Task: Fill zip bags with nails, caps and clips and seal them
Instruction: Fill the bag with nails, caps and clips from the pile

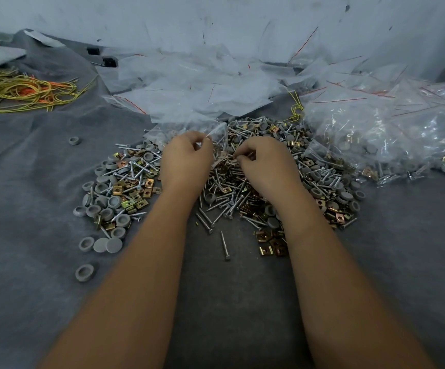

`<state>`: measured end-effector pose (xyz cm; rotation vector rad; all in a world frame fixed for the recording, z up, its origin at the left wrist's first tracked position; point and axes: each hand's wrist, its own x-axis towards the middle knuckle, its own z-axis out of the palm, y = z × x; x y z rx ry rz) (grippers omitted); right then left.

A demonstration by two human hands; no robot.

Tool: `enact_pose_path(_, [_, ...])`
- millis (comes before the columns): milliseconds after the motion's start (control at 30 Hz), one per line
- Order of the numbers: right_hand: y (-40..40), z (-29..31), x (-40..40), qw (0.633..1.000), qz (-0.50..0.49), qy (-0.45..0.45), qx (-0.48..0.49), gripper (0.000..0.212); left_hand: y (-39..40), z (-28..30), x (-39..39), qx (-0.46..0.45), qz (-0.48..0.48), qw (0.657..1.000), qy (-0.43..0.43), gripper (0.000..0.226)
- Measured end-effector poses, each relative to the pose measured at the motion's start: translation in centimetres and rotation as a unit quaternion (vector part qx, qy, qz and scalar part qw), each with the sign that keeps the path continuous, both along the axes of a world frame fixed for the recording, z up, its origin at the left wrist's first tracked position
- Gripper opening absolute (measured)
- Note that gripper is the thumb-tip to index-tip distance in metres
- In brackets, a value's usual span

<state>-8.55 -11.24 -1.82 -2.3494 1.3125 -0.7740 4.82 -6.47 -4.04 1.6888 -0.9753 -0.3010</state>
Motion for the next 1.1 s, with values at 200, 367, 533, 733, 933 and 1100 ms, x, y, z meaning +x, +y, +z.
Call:
enact_pose_path(200, [-0.45,-0.03,0.05,0.992,-0.010,-0.123,0.018,0.014,0.01,0.05,0.06,-0.006,-0.003,1.000,-0.001,0.022])
enact_pose_path(367, [-0.34,0.23,-0.04,0.983,-0.005,-0.182,0.022,0.018,-0.10,-0.03,0.05,-0.006,0.000,1.000,-0.008,0.023])
enact_pose_path(533, [-0.30,0.38,-0.03,0.974,-0.004,-0.222,0.052,0.032,-0.13,-0.05,0.03,-0.012,-0.003,1.000,-0.001,0.025])
enact_pose_path(733, [-0.25,0.41,0.11,0.973,0.002,-0.232,0.012,0.025,0.07,0.06,-0.11,-0.021,-0.006,1.000,0.007,0.023])
enact_pose_path(933, [0.15,0.16,0.58,0.987,0.063,-0.126,-0.076,0.012,0.28,0.25,-0.63,-0.023,-0.022,0.999,-0.011,0.019])
enact_pose_path(1100, [0.23,-0.36,0.57,0.987,0.075,-0.057,-0.134,0.012,0.36,0.39,-0.75,-0.024,-0.045,0.999,-0.003,0.019])
